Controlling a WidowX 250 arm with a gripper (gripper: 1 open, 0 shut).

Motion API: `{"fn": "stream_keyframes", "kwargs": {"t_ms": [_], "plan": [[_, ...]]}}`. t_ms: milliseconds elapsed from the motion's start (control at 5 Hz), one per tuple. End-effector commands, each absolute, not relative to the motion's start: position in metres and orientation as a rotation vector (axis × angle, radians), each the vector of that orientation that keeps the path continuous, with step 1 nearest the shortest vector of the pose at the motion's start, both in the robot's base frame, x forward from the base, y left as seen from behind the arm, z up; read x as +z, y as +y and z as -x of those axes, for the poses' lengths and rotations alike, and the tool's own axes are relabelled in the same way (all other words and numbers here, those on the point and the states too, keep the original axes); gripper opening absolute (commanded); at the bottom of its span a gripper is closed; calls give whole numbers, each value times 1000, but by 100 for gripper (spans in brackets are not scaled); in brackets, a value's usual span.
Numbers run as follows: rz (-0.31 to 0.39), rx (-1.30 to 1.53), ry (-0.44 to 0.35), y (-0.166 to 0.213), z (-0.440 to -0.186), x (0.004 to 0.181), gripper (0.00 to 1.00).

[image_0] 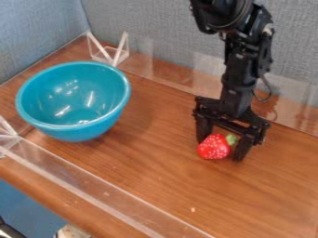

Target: Put the strawberry in the blue bowl

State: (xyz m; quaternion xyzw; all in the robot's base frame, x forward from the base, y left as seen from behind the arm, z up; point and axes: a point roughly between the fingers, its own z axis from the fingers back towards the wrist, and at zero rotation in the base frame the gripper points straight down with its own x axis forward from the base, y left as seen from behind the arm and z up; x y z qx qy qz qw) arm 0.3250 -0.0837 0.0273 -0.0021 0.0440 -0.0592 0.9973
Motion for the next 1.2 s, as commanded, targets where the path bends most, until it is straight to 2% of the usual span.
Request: {"fn": "stream_keyframes", "kwargs": {"t_ms": [0, 200, 400, 800, 1000], "plan": [[10, -128, 47, -89, -331, 34, 0], [11, -144, 31, -91, -325, 48, 0], [13, -163, 25, -96, -323, 54, 0], [18, -206, -13, -104, -322, 79, 0], [21, -221, -27, -104, -324, 86, 0]]}}
